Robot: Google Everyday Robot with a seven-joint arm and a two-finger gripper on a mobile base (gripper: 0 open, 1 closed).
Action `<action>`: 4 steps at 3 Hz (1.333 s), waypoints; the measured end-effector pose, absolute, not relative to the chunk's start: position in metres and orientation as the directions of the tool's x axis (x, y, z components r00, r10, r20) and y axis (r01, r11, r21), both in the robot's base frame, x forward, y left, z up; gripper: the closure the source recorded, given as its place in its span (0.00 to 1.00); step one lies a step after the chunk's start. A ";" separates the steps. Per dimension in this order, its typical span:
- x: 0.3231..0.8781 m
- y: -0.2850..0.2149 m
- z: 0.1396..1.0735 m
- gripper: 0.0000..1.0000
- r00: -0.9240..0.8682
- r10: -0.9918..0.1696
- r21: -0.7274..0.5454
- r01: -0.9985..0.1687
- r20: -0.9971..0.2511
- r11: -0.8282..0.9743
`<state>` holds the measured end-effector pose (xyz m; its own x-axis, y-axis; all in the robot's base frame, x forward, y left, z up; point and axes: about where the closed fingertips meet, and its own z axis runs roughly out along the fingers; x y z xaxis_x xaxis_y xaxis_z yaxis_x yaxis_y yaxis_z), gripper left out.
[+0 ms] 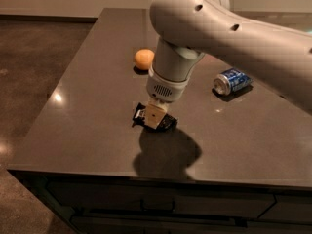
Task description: Pick rxbar chocolate
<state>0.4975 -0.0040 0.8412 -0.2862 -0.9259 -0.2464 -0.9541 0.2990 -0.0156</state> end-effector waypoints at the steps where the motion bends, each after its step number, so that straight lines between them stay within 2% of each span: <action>1: 0.500 -0.012 0.847 1.00 -0.293 -0.925 -0.024 -0.951 -0.244 0.307; 3: 0.513 -0.018 0.880 1.00 -0.273 -0.918 -0.068 -0.950 -0.288 0.304; 4: 0.517 -0.017 0.947 1.00 -0.206 -0.900 -0.107 -0.958 -0.383 0.265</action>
Offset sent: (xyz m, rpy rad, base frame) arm 0.0185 -0.0183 0.0381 0.0189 -0.0648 -0.0150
